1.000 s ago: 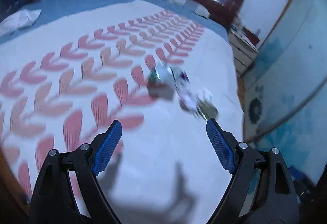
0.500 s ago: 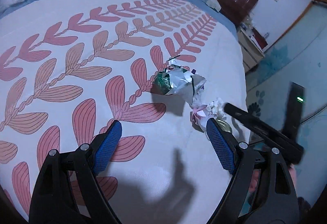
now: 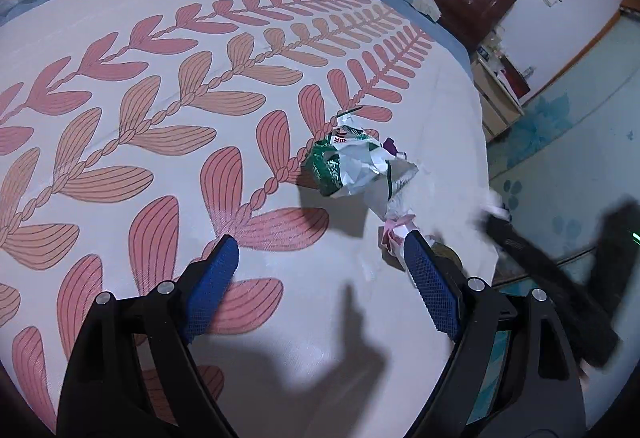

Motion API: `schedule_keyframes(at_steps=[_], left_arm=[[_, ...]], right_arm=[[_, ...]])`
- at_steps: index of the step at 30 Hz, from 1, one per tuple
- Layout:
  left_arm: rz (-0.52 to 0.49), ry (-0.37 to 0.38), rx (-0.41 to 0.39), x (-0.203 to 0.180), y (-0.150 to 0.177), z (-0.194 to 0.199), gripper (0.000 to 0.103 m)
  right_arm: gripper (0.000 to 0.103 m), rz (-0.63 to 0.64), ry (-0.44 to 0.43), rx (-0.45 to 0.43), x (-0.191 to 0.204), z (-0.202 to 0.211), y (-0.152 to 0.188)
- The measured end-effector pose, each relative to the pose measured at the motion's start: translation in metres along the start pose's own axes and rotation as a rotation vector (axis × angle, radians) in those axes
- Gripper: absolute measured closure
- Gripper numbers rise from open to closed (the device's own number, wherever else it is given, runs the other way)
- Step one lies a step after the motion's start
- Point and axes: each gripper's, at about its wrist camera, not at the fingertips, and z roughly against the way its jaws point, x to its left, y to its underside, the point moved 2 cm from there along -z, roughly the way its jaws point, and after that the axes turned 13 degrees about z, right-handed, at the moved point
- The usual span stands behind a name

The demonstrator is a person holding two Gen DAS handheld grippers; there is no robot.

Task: Collect trash
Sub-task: 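Grasp the green-and-white water bag with the left tool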

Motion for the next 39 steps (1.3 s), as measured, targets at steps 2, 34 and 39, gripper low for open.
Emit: schedule_keyframes(at_steps=[2,34,39], left_arm=[[-0.003,-0.013,-0.011,-0.002,-0.003,-0.006,0.019],[-0.045,0.138,0.010,-0.038,-0.007,-0.020,0.102],[-0.070,0.191,-0.097,-0.037,0.007,0.065,0.102]], right_arm=[[0.086,-0.018,-0.033,-0.054,0.009,0.031,0.007],[0.085,-0.048,-0.043,-0.004,0.044,0.139,0.121],[0.085,-0.016,-0.048,-0.037,0.052,0.172,0.115]])
